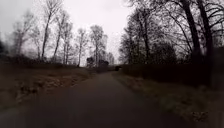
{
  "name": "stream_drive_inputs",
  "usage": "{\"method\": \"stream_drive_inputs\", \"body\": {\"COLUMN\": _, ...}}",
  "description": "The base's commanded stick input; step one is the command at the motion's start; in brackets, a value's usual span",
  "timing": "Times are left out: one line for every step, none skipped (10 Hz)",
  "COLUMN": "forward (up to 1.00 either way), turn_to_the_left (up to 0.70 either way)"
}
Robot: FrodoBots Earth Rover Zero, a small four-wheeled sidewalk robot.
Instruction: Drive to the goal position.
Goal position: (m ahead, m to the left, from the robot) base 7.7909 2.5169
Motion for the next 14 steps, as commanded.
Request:
{"method": "stream_drive_inputs", "body": {"forward": 0.70, "turn_to_the_left": 0.00}}
{"method": "stream_drive_inputs", "body": {"forward": 0.70, "turn_to_the_left": 0.00}}
{"method": "stream_drive_inputs", "body": {"forward": 0.70, "turn_to_the_left": 0.14}}
{"method": "stream_drive_inputs", "body": {"forward": 0.70, "turn_to_the_left": 0.14}}
{"method": "stream_drive_inputs", "body": {"forward": 0.70, "turn_to_the_left": 0.14}}
{"method": "stream_drive_inputs", "body": {"forward": 0.70, "turn_to_the_left": 0.14}}
{"method": "stream_drive_inputs", "body": {"forward": 0.70, "turn_to_the_left": 0.14}}
{"method": "stream_drive_inputs", "body": {"forward": 0.70, "turn_to_the_left": 0.14}}
{"method": "stream_drive_inputs", "body": {"forward": 0.70, "turn_to_the_left": 0.14}}
{"method": "stream_drive_inputs", "body": {"forward": 0.70, "turn_to_the_left": 0.14}}
{"method": "stream_drive_inputs", "body": {"forward": 0.70, "turn_to_the_left": 0.11}}
{"method": "stream_drive_inputs", "body": {"forward": 0.70, "turn_to_the_left": 0.05}}
{"method": "stream_drive_inputs", "body": {"forward": 0.70, "turn_to_the_left": 0.00}}
{"method": "stream_drive_inputs", "body": {"forward": 0.70, "turn_to_the_left": 0.00}}
